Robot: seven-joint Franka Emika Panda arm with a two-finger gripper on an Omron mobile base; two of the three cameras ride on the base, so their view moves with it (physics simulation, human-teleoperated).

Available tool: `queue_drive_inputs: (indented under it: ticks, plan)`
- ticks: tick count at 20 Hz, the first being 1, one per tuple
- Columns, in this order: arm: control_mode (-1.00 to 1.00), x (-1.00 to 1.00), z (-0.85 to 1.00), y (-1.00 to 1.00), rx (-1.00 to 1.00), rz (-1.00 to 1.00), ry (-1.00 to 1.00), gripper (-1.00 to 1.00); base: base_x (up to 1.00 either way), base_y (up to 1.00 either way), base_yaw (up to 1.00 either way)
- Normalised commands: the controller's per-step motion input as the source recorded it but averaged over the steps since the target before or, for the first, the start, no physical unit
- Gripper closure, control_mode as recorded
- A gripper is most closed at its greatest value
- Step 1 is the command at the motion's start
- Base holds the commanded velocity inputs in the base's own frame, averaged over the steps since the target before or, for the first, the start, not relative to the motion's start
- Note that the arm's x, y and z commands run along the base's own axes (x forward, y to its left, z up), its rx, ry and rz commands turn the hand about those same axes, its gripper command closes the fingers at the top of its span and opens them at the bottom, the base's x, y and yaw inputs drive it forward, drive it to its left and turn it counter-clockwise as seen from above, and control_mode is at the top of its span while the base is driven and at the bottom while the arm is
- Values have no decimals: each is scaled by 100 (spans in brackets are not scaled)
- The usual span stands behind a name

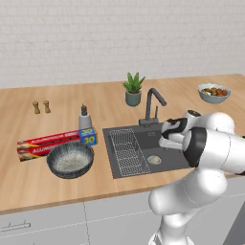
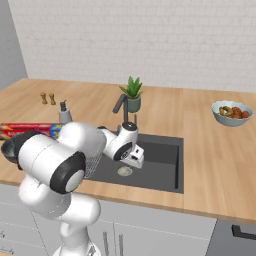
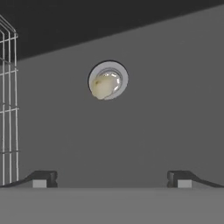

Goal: Pick the garlic from the sink and place it in the bowl. Then pick the bowl and place it in the microwave. Then close the microwave door and press the start button.

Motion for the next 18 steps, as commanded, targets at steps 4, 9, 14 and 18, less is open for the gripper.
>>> queue_drive_inputs:
  ticks: [4,9,14,18]
  plan:
    - [-100,22,-23,10,0,0,5,-100,0,0,0]
    - [-100,20,-22,26,0,-2,6,-100,0,0,0]
    - [-100,16,-25,17,0,-1,7,-100,0,0,0]
    - [-100,18,-31,0,0,0,3,-100,0,0,0]
